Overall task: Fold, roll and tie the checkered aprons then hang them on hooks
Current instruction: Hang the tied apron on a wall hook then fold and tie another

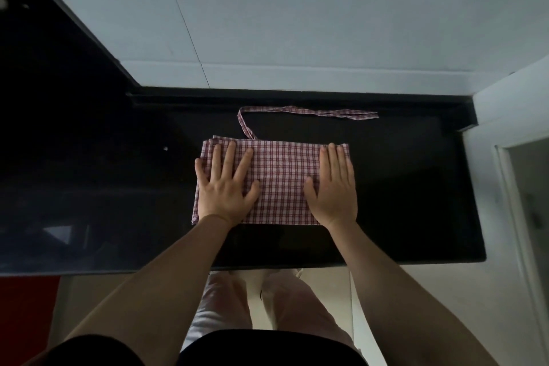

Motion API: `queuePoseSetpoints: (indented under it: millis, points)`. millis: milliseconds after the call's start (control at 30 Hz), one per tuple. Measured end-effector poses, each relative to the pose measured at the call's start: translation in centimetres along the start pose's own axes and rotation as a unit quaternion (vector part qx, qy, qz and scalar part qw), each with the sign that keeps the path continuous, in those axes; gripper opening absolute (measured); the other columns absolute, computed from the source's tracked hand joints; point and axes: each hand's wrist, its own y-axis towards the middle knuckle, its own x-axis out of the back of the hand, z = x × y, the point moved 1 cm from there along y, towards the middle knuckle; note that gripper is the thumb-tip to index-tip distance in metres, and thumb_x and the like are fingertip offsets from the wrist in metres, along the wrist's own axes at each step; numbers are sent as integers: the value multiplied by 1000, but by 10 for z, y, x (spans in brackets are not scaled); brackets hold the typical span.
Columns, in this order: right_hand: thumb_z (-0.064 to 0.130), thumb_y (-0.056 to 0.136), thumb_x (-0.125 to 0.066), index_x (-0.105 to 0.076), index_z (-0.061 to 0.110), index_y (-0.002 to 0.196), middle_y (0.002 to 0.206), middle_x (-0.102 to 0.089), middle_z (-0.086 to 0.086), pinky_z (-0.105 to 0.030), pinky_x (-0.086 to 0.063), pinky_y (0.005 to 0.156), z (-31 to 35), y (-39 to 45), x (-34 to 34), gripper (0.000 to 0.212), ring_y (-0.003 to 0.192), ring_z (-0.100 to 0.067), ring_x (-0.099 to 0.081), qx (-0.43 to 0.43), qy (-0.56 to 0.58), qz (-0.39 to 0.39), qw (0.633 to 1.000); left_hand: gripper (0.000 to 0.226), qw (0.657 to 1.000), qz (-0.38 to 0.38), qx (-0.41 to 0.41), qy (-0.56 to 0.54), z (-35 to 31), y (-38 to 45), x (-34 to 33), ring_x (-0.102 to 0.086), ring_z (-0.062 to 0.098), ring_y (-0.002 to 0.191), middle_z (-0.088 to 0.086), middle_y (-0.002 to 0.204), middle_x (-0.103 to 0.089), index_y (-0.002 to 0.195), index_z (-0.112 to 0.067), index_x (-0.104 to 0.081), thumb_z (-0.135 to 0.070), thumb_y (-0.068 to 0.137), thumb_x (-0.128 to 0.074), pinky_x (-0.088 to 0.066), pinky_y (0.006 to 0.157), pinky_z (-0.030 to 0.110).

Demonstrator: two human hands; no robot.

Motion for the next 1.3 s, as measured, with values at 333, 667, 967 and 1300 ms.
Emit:
queuePoseSetpoints:
  millis: [333, 667, 967, 1300]
  points:
    - [44, 98, -26, -21, 5, 156, 165, -16, -13, -42, -8, 125, 0, 0, -3, 70, 153, -25, -8, 0, -10, -7, 1000, 73, 1000, -5, 0, 13, -1, 1, -7, 4, 31, 152, 6, 166, 1, 157, -34, 0, -62, 92, -16, -1, 118, 62]
    - [44, 102, -27, -19, 8, 157, 165, -14, -12, -40, -5, 125, 2, 8, 11, 66, 153, -24, -6, -1, 23, -6, 1000, 70, 1000, 10, 5, -3, -2, 6, 3, 7, 26, 152, 3, 166, 5, 156, -38, 2, -62, 92, -13, 2, 119, 60]
    - [29, 86, -73, -50, 11, 124, 120, -55, -9, -33, -50, 74, -10, 9, 61, 48, 95, -20, -57, -351, 308, 130, 875, 49, 880, 22, 358, -313, 14, 2, 46, -56, 29, 105, 12, 121, -58, 128, -10, -47, -33, 88, -63, -48, 91, 45]
    - [17, 89, -71, -54, 15, 127, 118, -63, -5, -34, -49, 79, -19, 7, 102, 42, 95, -18, -61, -328, 411, 254, 811, 53, 991, -53, -23, -118, -32, -18, 69, -38, 28, 135, 8, 145, -42, 136, -21, -50, -38, 88, -63, -32, 111, 47]
